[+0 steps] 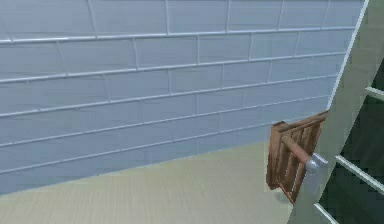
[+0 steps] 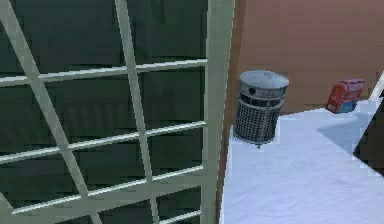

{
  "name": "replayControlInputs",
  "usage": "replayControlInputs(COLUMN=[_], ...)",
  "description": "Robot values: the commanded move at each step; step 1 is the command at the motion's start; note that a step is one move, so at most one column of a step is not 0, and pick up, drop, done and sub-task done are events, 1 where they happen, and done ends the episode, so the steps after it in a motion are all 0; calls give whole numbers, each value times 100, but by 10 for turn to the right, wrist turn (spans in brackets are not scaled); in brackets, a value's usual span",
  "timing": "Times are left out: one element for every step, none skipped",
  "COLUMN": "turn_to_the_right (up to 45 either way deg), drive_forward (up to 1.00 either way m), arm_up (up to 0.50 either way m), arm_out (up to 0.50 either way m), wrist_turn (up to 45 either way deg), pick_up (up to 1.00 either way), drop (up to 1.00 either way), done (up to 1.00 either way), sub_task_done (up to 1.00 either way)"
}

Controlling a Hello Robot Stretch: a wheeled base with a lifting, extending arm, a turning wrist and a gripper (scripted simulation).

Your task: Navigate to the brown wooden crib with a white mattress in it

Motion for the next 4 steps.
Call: replayControlInputs(turn_to_the_right=[60, 0, 450, 150], drive_forward=[0, 20, 0, 0], arm_up=[0, 0, 0, 0], arm_out=[0, 0, 0, 0], wrist_turn=[0, 0, 0, 0], pick_up=[0, 0, 0, 0], drop=[0, 0, 0, 0], done=[0, 0, 0, 0], sub_task_done=[0, 0, 0, 0])
